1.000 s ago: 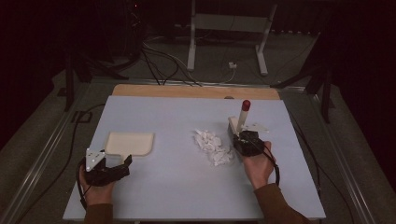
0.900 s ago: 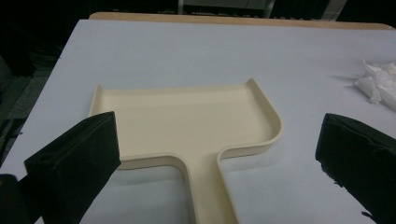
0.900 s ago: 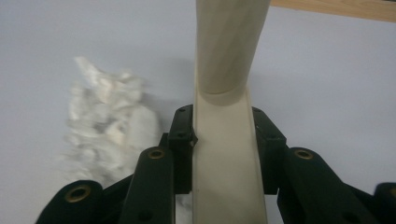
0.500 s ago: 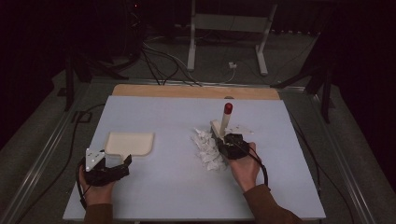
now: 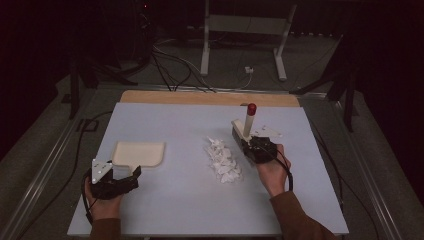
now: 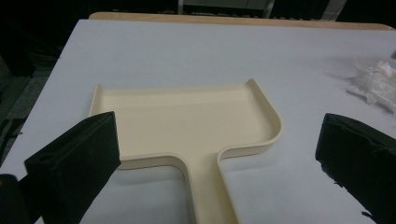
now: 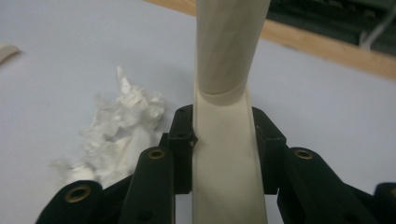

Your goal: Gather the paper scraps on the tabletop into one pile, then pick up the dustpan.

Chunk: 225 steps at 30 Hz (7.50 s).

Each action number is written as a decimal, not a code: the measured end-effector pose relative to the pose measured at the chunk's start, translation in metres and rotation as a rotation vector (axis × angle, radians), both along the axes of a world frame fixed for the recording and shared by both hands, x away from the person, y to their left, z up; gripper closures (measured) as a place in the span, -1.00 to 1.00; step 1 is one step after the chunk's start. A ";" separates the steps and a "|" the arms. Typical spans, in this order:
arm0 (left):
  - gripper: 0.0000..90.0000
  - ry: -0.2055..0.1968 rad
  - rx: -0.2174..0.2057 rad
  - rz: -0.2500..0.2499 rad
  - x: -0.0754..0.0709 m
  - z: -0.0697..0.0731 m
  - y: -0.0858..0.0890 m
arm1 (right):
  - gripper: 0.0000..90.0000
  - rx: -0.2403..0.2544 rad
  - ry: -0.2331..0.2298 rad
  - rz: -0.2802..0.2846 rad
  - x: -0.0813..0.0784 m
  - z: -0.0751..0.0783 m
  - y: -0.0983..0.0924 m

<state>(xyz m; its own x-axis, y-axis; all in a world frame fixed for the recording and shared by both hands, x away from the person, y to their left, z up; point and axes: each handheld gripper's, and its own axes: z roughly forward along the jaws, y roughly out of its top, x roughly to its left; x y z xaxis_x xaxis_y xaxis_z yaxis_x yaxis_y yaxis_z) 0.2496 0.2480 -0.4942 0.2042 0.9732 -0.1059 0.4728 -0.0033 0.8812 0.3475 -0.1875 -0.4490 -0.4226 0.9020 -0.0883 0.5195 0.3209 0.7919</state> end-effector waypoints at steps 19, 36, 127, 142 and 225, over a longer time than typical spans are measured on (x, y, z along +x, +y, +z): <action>-0.99 0.000 -0.001 -0.002 0.000 0.000 0.000 | 0.50 -0.044 -0.008 0.353 0.062 -0.019 -0.001; -0.99 -0.001 -0.006 -0.003 0.000 0.000 0.002 | 0.51 -0.212 -0.081 0.702 0.072 -0.019 0.046; -0.99 0.032 0.013 0.000 0.005 0.002 0.000 | 0.48 0.084 0.137 0.211 0.029 -0.013 -0.071; -0.98 0.122 0.058 -0.034 0.018 0.018 0.001 | 0.50 0.082 0.139 0.172 0.027 -0.012 -0.072; 0.48 0.448 0.267 -0.215 0.045 0.004 -0.017 | 0.49 0.116 0.131 0.145 0.024 -0.015 -0.077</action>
